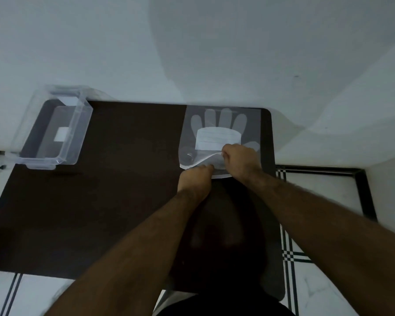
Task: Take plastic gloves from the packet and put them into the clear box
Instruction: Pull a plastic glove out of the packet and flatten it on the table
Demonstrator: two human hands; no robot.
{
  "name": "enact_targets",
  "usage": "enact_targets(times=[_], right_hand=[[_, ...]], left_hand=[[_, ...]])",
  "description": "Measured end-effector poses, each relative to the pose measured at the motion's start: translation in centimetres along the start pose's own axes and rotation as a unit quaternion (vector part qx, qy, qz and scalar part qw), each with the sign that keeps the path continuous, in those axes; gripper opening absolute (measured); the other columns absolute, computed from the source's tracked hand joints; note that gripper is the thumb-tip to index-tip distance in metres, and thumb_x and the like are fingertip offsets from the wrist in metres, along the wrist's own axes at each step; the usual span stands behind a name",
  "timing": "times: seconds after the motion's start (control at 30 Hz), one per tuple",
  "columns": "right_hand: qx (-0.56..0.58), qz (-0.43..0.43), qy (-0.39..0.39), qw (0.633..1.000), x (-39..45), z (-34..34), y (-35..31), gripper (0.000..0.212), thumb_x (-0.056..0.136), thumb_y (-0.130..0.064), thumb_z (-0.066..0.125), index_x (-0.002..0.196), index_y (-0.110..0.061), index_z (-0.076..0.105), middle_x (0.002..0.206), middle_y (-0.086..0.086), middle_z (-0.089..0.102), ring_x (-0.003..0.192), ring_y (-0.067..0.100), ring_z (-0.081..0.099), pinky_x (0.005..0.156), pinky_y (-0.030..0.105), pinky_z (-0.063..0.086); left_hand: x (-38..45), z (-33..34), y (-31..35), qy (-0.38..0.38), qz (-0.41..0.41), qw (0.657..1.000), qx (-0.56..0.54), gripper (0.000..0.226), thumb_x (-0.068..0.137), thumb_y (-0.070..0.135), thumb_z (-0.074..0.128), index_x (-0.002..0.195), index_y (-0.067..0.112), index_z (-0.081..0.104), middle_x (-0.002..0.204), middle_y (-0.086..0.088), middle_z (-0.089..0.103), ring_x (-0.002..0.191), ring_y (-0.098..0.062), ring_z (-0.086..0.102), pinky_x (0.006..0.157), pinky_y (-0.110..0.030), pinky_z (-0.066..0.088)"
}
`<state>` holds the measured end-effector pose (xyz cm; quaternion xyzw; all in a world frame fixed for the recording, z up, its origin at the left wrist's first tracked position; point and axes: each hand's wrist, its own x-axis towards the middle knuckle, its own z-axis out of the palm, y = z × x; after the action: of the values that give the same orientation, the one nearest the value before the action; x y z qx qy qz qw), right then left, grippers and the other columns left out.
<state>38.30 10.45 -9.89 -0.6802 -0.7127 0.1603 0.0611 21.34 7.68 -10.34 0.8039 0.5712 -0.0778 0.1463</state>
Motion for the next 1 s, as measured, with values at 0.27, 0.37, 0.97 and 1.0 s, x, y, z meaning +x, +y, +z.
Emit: enact_targets(times=[0.27,0.37,0.97,1.0], right_hand=[[-0.009,-0.008,-0.003,1.0,0.6,0.0,0.2,0.016,0.107,-0.026,0.056,0.096,-0.019,0.066,0.085,0.001,0.066,0.074,0.019,0.062,0.075,0.039,0.06],[-0.011,-0.01,-0.009,1.0,0.7,-0.2,0.1,0.016,0.106,-0.024,0.056,0.093,-0.019,0.063,0.083,0.001,0.064,0.074,0.02,0.062,0.076,0.042,0.06],[0.038,-0.041,-0.021,0.998,1.3,1.0,1.2,0.023,0.107,-0.03,0.05,0.097,-0.017,0.066,0.091,0.004,0.069,0.082,0.022,0.064,0.083,0.048,0.057],[0.046,-0.041,-0.021,0.998,1.4,1.0,1.3,0.024,0.106,-0.031,0.051,0.095,-0.017,0.067,0.09,0.004,0.069,0.081,0.023,0.064,0.082,0.049,0.057]], left_hand=[[2.8,-0.7,0.5,-0.045,0.003,0.998,0.04,0.018,0.108,0.021,0.056,0.119,0.021,0.071,0.115,-0.006,0.075,0.104,-0.027,0.072,0.085,-0.043,0.062],[3.5,-0.8,0.5,-0.037,0.009,0.997,0.06,0.02,0.108,0.02,0.055,0.117,0.02,0.073,0.115,-0.007,0.076,0.105,-0.028,0.073,0.084,-0.042,0.059],[5.3,-0.8,0.9,-0.008,-0.061,0.998,-0.003,0.017,0.105,0.021,0.059,0.106,0.018,0.075,0.105,-0.004,0.076,0.095,-0.024,0.072,0.079,-0.038,0.059],[5.2,-0.8,0.9,-0.008,-0.06,0.998,-0.001,0.016,0.105,0.021,0.059,0.107,0.019,0.075,0.105,-0.004,0.076,0.096,-0.024,0.072,0.08,-0.038,0.06]])
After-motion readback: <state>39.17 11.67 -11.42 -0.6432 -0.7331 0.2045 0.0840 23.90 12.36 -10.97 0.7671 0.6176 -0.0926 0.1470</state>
